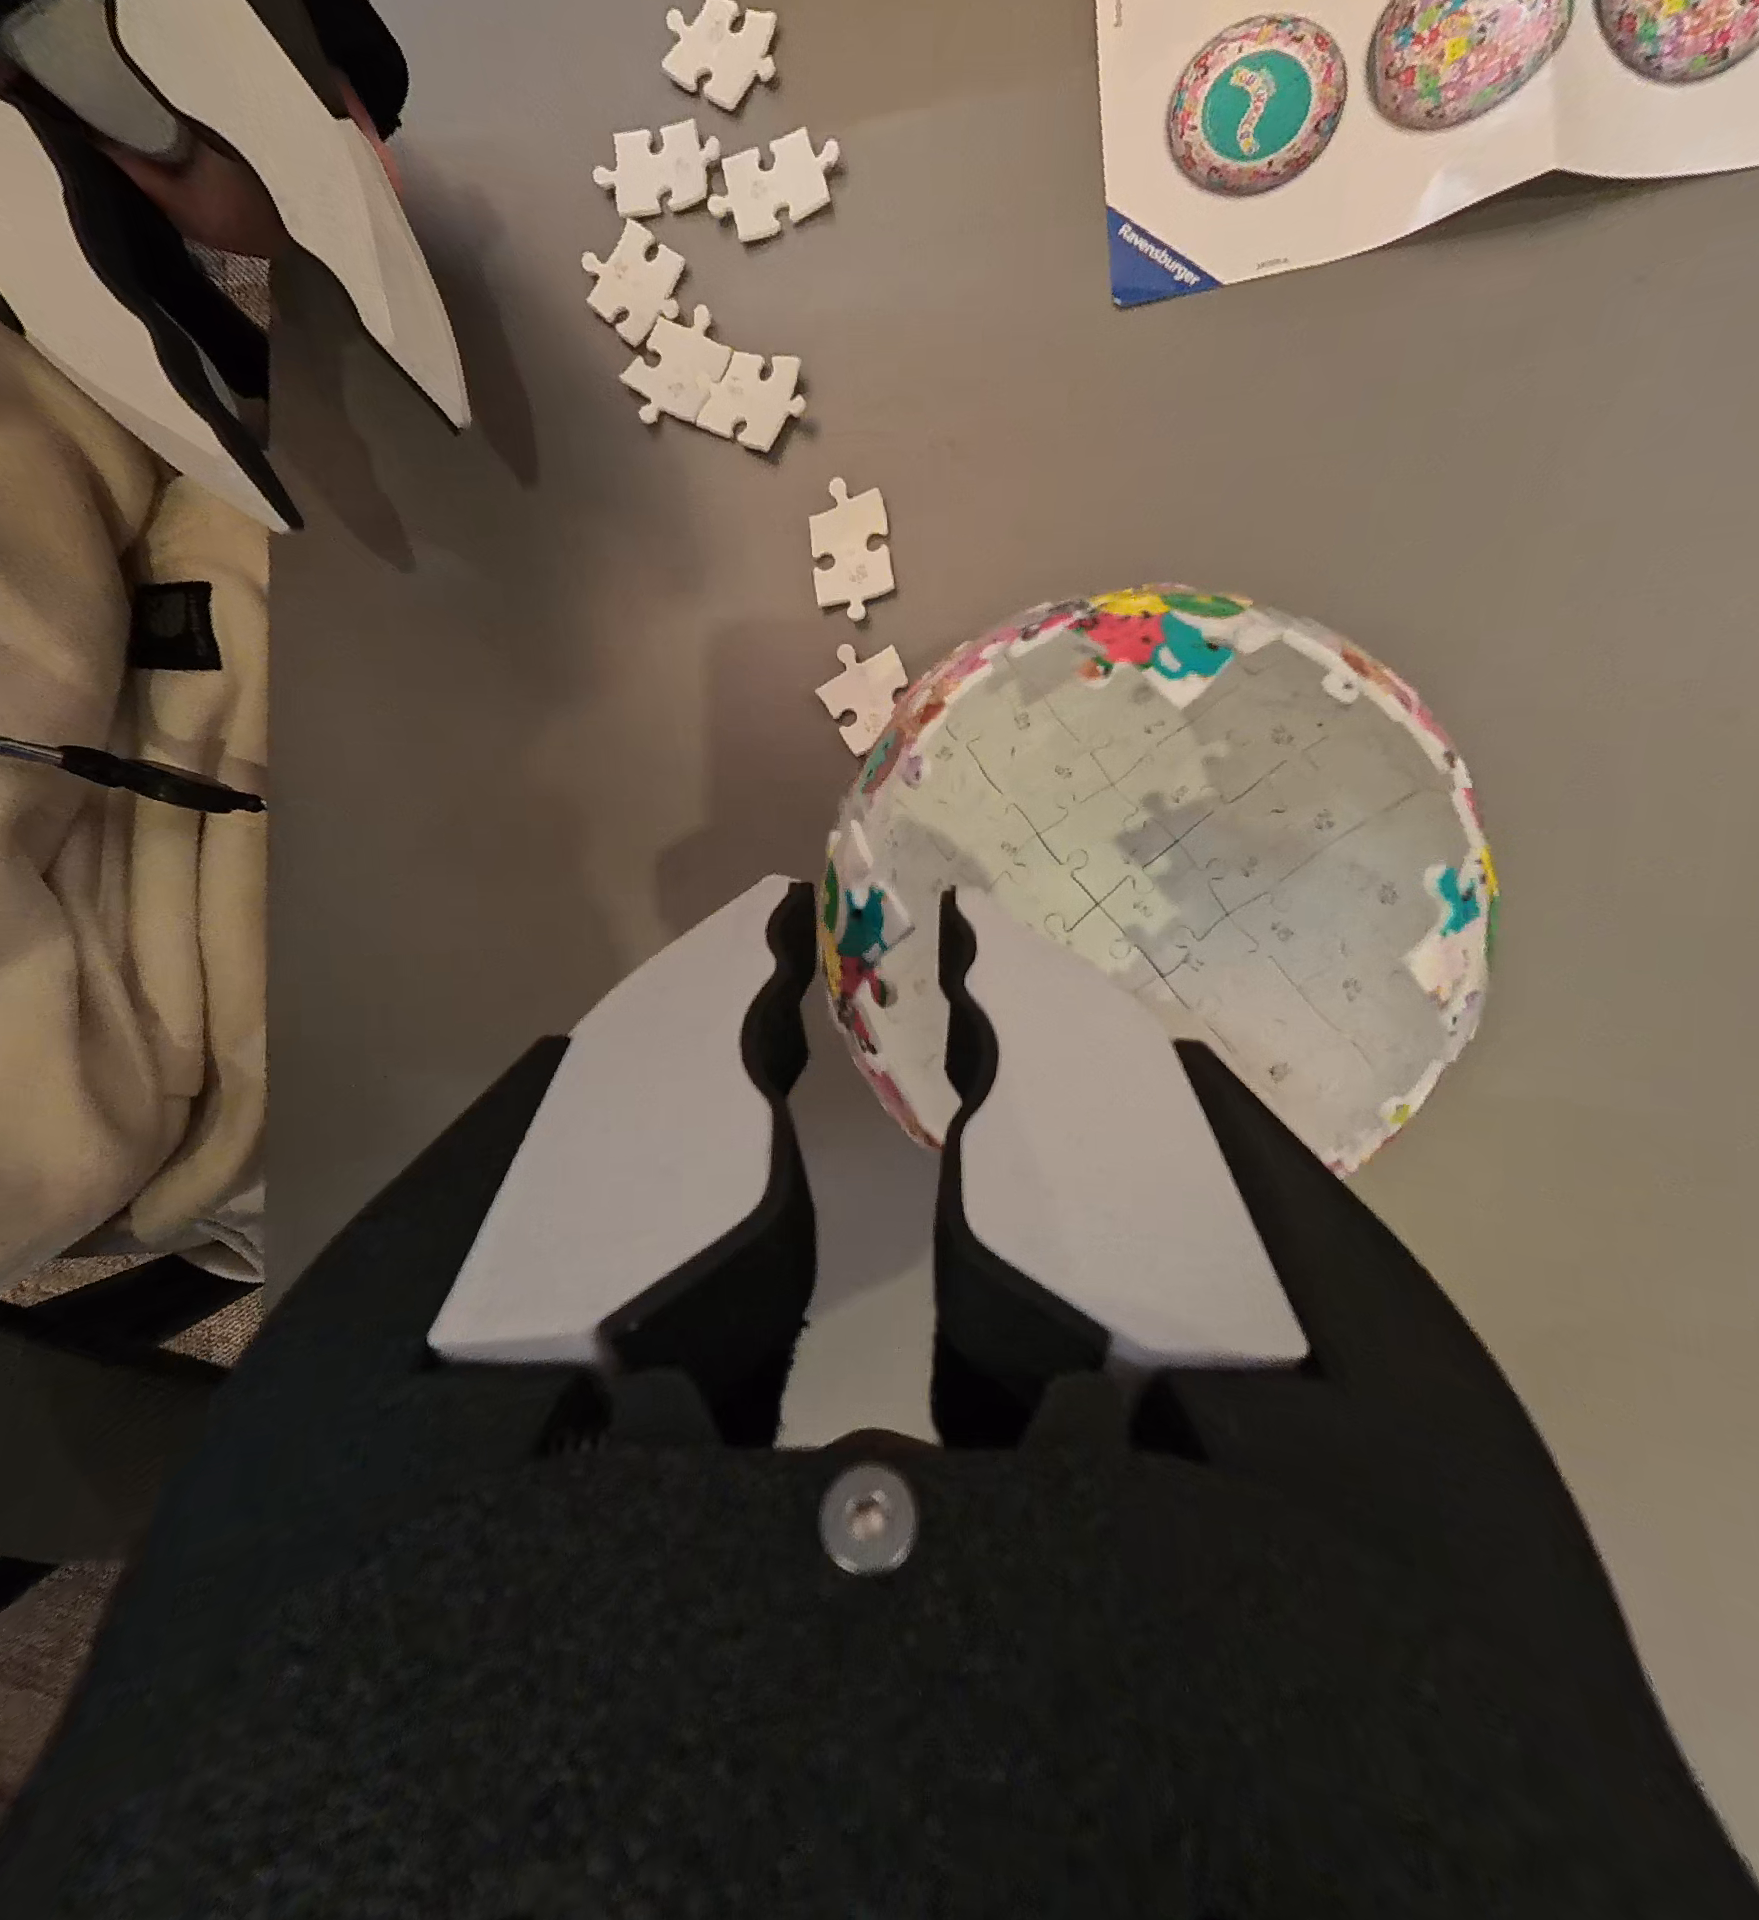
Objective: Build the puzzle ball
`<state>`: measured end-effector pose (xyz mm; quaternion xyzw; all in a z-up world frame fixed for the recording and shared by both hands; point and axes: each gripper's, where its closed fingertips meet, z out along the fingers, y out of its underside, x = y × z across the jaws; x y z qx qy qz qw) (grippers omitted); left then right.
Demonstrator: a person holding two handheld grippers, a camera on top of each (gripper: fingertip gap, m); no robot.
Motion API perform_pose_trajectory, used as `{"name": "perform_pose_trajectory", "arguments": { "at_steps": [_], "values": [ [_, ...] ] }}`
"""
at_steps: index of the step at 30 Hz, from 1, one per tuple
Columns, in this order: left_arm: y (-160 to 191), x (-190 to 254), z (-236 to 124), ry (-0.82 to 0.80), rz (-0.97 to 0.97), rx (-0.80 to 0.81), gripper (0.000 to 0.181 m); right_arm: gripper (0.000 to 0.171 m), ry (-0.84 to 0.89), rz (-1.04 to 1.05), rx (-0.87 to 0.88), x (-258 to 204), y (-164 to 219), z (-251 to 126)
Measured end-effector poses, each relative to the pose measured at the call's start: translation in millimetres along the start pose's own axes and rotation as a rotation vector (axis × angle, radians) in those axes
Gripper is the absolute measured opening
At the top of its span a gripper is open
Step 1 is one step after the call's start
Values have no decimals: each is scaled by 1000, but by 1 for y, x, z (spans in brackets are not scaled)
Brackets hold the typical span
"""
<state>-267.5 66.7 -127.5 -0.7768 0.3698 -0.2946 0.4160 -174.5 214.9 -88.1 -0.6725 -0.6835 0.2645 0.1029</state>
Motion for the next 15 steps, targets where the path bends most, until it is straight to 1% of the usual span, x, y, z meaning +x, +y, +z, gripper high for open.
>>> {"name": "perform_pose_trajectory", "arguments": {
  "at_steps": [5, 9, 15],
  "values": [
    [-1, 1, -1, 3, 1, 3, 47, 23, 4, -15, -43, -2, -3, 3],
    [-2, 3, -3, 7, 6, 7, 47, 20, -20, -6, -104, -2, 0, 7],
    [-3, 4, -4, 17, 7, 12, 47, 17, -54, 10, -134, -2, -3, 10]
  ]
}}
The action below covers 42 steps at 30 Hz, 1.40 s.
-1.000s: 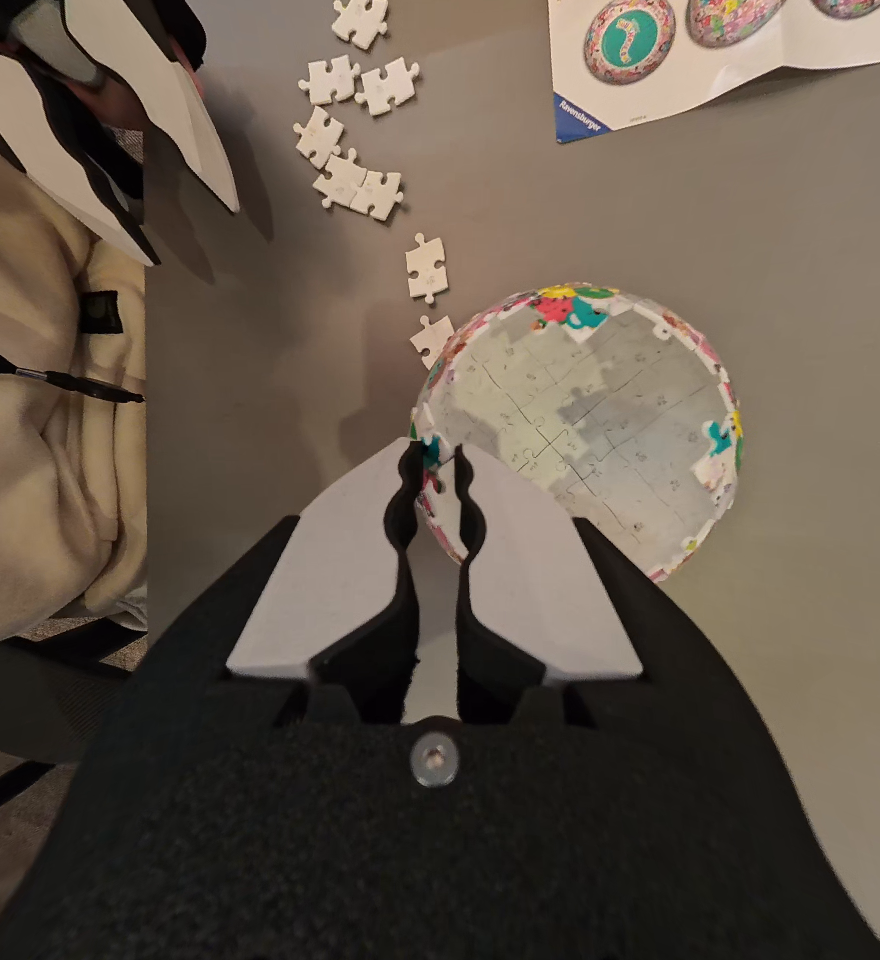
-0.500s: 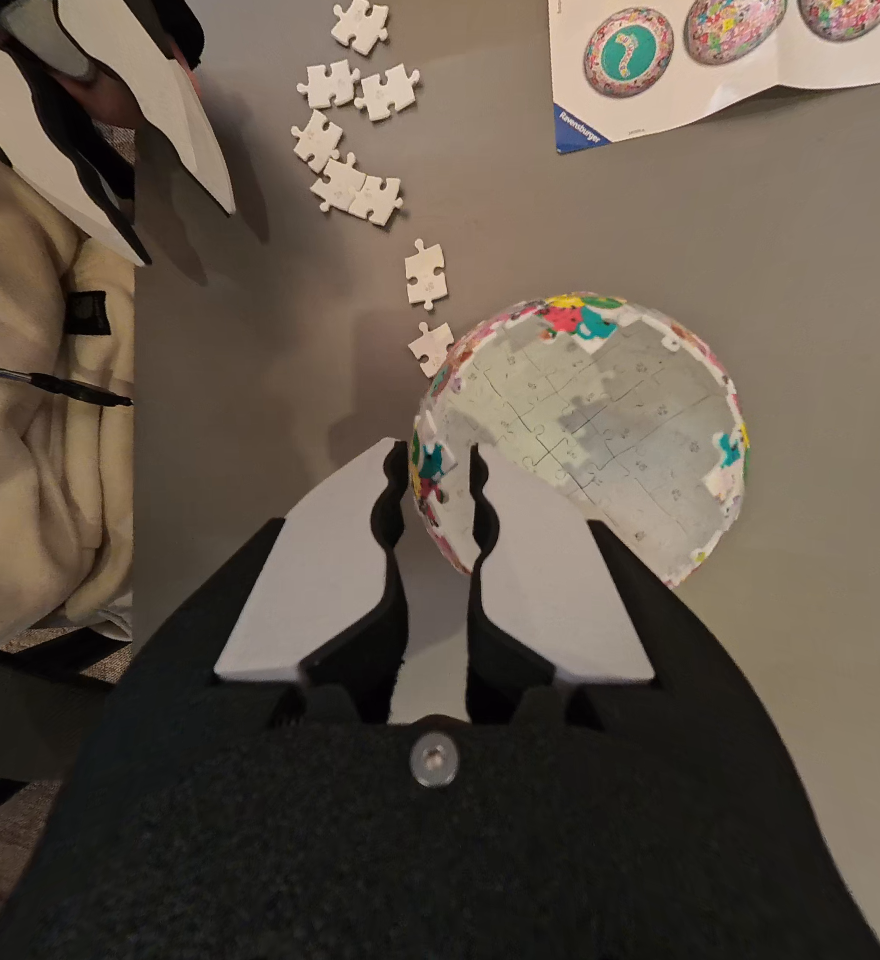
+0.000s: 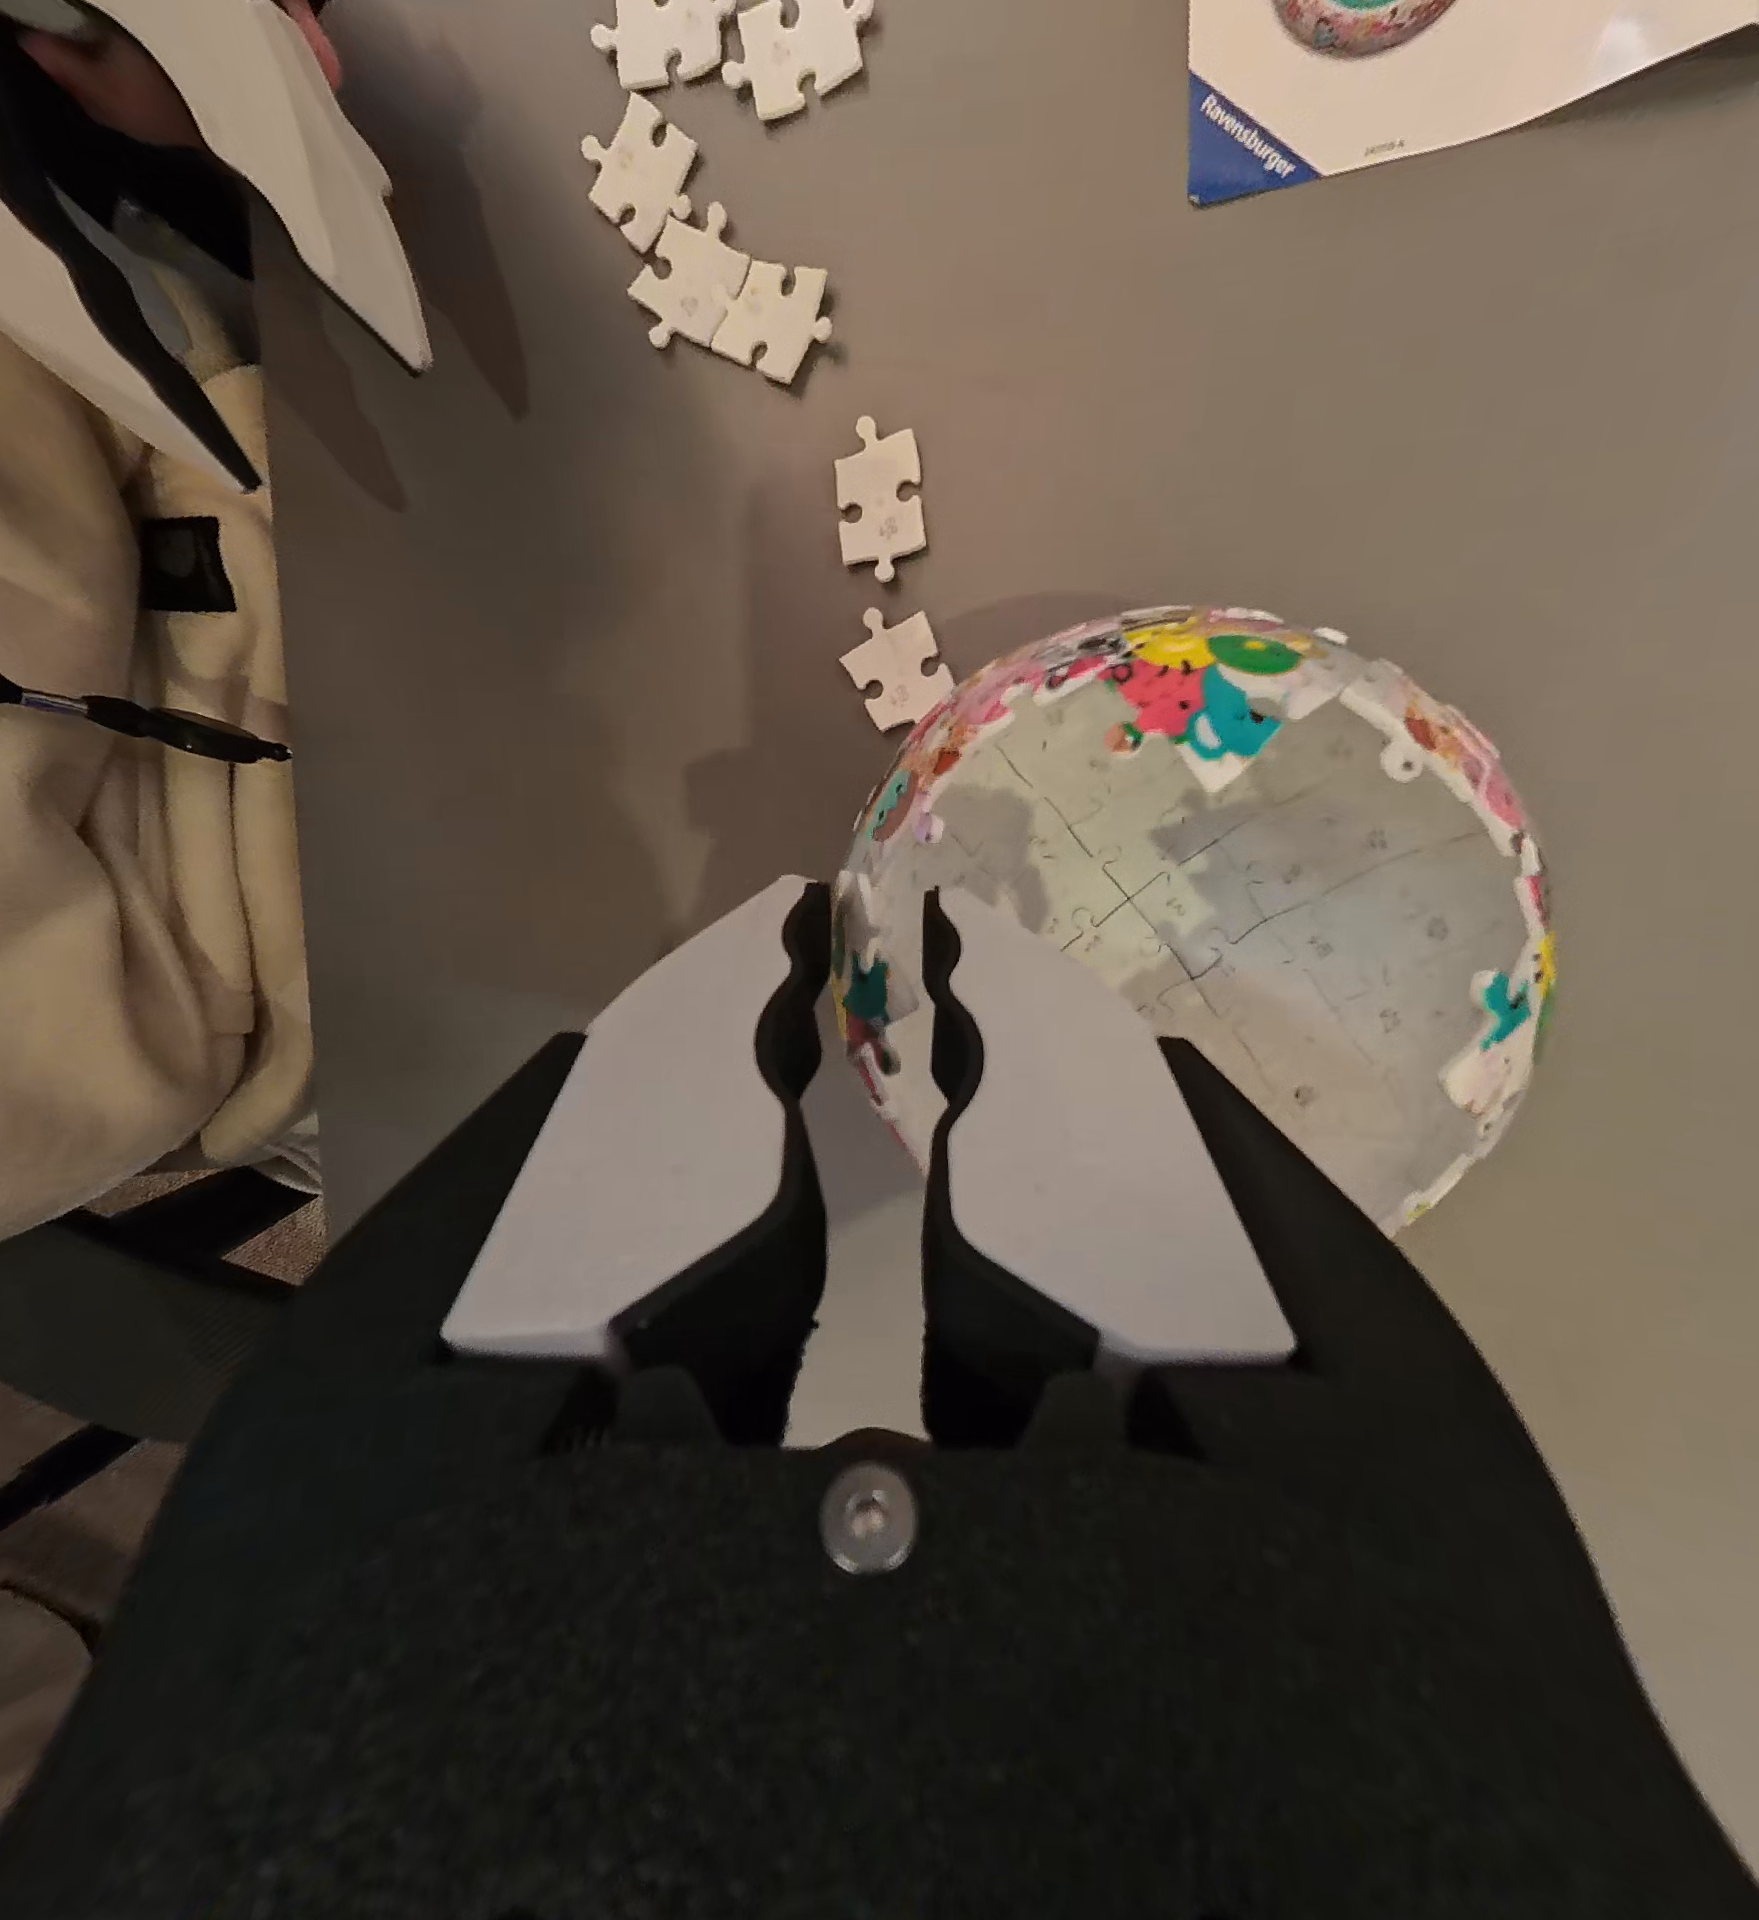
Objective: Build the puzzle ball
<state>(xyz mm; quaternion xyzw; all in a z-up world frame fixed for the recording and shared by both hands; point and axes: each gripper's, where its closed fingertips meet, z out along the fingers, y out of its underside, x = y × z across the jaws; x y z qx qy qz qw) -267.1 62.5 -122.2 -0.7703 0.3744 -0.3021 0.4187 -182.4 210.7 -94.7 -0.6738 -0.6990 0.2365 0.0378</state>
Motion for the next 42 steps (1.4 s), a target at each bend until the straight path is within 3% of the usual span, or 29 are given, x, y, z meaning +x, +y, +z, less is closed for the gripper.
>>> {"name": "perform_pose_trajectory", "arguments": {
  "at_steps": [20, 27, 32, 42],
  "values": [
    [-3, 4, -3, 6, 13, 11, 47, 6, -23, 9, -53, -3, -1, 4],
    [-3, 4, -2, 9, 13, 7, 47, 19, -1, -21, -118, -4, 5, 7],
    [-3, 5, -2, 8, 18, 8, 47, 10, -17, -10, -133, -3, 3, 9],
    [-4, 4, -4, 8, 15, 14, 47, 7, -20, 6, -176, -3, 7, 9]
  ]
}}
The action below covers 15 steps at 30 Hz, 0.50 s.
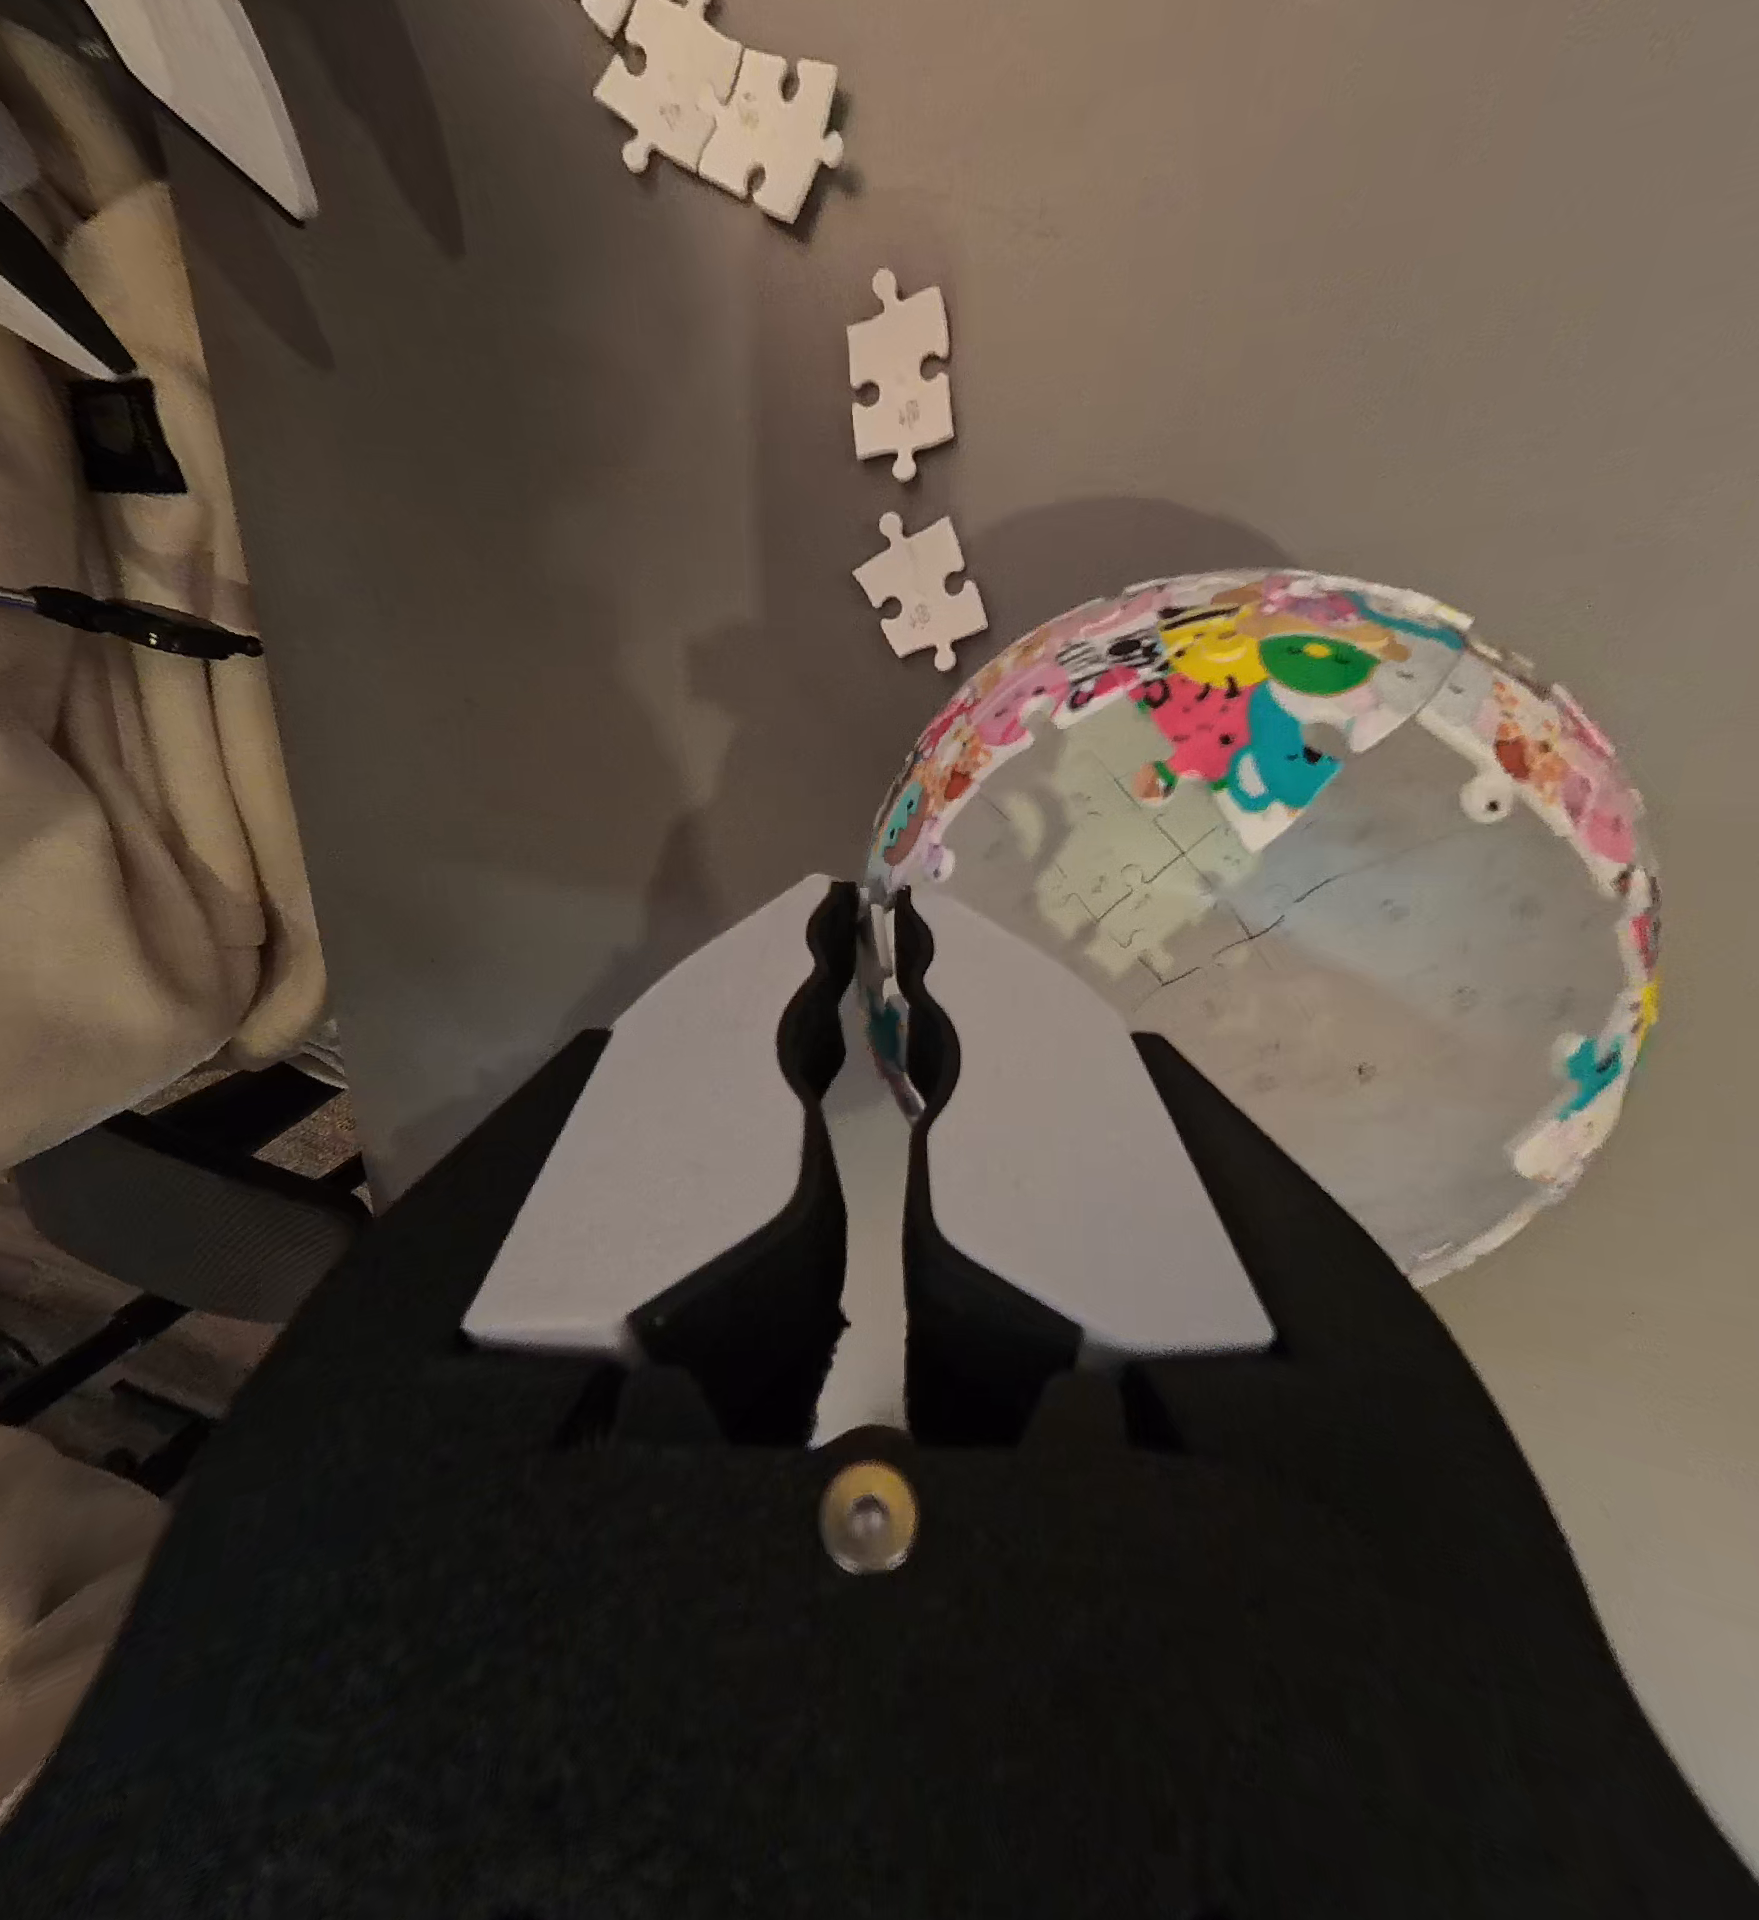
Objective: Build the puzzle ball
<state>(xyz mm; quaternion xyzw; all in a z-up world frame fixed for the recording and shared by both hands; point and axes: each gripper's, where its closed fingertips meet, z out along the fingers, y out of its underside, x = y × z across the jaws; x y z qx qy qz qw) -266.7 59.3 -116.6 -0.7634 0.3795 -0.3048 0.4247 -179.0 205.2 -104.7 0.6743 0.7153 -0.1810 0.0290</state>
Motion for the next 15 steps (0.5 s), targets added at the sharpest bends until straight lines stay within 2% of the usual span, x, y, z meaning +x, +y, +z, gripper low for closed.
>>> {"name": "perform_pose_trajectory", "arguments": {
  "at_steps": [15],
  "values": [
    [1, 1, 0, 3, 3, -4, 47, 12, 29, -36, -21, 0, 0, 3]
  ]
}}
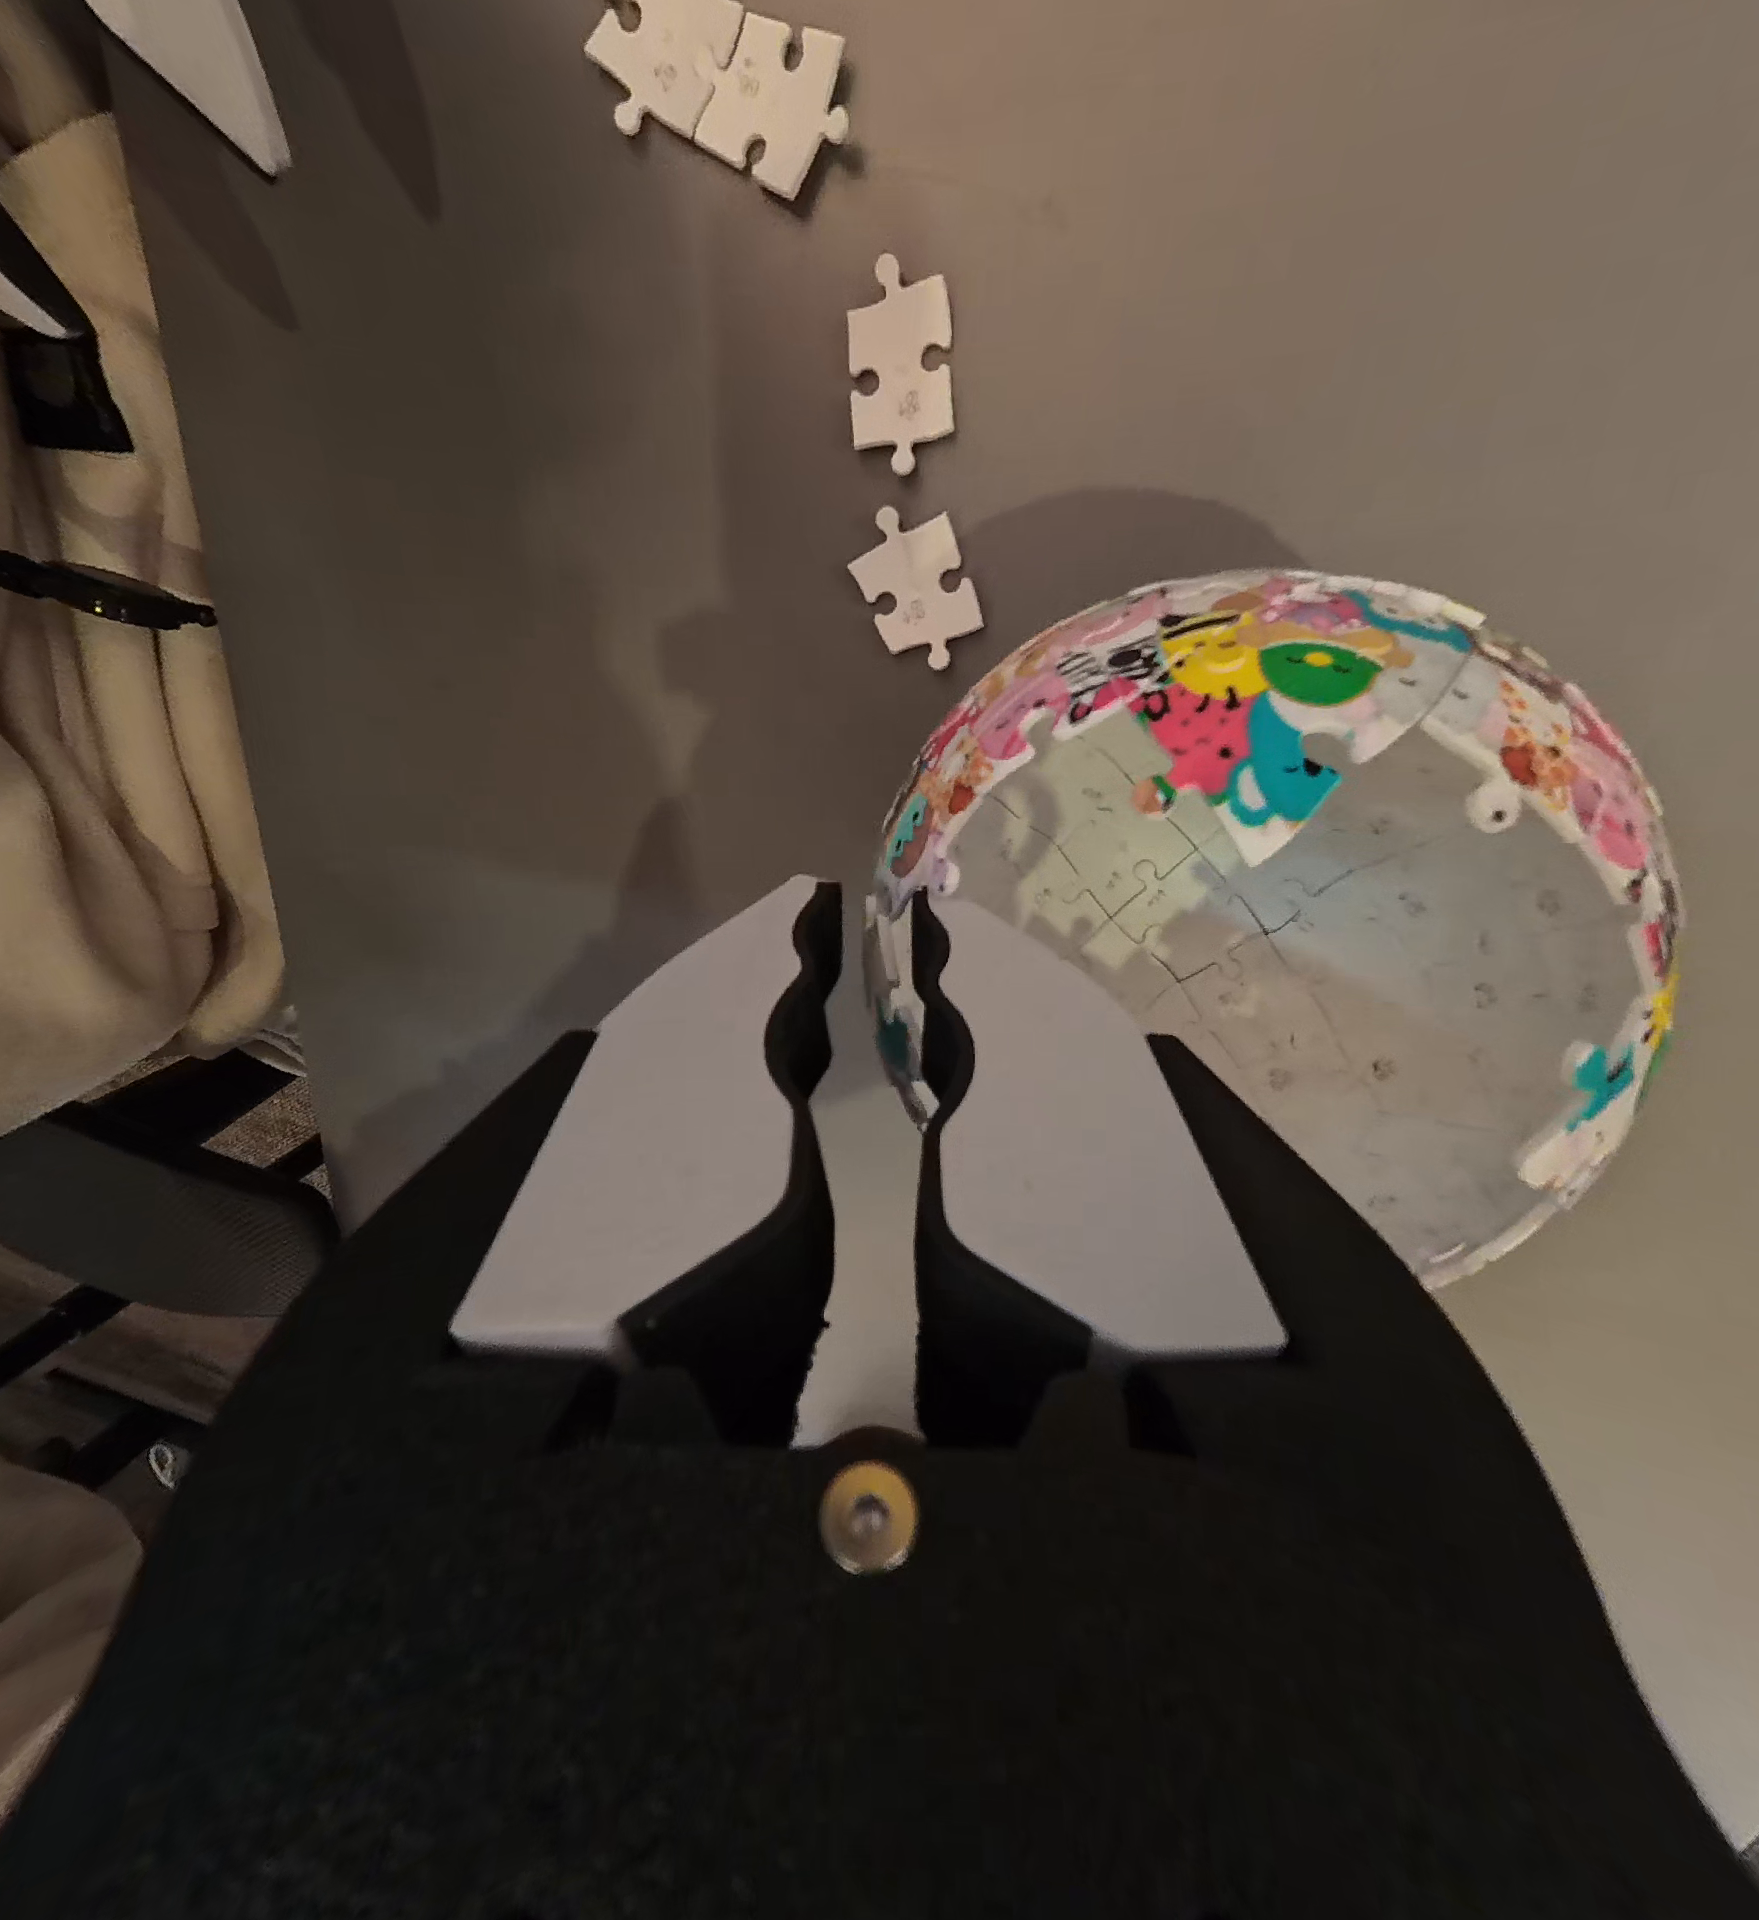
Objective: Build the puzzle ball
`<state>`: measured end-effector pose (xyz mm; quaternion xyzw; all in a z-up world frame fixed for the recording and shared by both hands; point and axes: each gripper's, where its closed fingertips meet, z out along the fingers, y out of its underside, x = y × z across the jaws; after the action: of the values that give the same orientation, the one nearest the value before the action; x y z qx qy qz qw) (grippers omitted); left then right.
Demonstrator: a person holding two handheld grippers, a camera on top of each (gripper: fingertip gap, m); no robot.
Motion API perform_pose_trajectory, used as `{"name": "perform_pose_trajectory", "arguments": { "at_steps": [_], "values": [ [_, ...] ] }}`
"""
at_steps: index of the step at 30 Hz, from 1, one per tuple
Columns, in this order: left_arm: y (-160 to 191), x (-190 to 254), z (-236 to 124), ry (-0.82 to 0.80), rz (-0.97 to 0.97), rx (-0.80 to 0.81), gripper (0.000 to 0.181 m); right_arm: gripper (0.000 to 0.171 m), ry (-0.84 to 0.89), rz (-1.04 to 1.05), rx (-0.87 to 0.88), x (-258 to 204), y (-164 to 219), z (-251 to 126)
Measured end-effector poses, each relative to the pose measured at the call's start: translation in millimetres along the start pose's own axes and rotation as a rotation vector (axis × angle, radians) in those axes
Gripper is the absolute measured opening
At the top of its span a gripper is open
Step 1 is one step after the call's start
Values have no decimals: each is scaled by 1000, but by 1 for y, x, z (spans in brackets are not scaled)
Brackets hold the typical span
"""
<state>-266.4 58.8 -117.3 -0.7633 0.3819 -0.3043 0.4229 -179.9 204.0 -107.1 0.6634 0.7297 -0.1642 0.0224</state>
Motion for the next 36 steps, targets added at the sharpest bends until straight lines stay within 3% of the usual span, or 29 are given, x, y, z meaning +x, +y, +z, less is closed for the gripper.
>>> {"name": "perform_pose_trajectory", "arguments": {
  "at_steps": [21, 23, 25, 28, 33, 36],
  "values": [
    [-1, 1, -1, 2, 3, 3, 47, 4, -14, 47, -72, 2, 7, 7],
    [0, 1, -1, 2, 3, 1, 47, 6, 13, 12, -75, 3, 8, 6],
    [0, 0, -1, 0, 4, 0, 47, 18, 37, -8, -65, 4, 6, 3],
    [1, -1, -1, -3, 1, -1, 47, 28, 122, -38, -14, 7, 4, -11],
    [2, -4, -1, -9, -6, -2, 47, 23, 295, -66, 184, 4, 8, -44],
    [2, -4, -1, -10, -6, -4, 47, 22, 351, -65, 335, 0, 13, -45]
  ]
}}
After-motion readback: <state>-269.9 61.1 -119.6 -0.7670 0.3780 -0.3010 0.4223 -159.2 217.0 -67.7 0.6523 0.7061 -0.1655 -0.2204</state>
